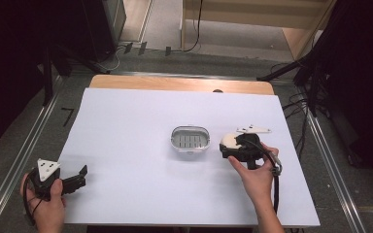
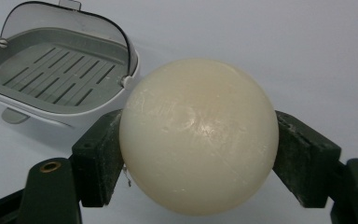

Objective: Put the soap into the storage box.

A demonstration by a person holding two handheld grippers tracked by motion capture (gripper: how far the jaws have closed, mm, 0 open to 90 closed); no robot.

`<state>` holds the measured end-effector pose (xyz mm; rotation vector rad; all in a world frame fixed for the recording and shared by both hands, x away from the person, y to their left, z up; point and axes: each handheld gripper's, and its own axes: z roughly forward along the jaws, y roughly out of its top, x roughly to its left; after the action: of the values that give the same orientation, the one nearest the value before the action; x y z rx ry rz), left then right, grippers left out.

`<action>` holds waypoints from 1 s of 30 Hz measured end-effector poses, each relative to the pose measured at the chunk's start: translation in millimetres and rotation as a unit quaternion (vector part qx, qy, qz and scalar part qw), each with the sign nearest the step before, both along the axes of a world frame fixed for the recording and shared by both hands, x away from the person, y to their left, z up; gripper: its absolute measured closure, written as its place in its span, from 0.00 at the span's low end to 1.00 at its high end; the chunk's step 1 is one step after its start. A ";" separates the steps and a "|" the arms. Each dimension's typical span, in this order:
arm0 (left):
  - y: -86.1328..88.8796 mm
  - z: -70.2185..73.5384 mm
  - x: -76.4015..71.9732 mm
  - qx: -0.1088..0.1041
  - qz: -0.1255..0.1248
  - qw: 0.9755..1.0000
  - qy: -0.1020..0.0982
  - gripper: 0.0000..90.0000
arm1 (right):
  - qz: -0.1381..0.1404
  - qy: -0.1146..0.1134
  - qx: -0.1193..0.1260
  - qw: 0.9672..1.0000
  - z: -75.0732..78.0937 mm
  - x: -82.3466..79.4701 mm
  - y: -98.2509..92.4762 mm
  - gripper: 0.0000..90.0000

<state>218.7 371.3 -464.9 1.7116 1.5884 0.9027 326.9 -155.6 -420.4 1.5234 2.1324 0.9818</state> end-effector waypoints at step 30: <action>0.6 0.0 0.4 -0.003 -0.001 1.000 0.002 0.00 | 0.024 -0.006 0.001 1.000 11.2 6.4 27.0 0.28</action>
<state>219.1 371.9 -465.0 1.7106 1.5903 0.8940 333.3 -128.6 -409.3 1.4693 2.1704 1.0079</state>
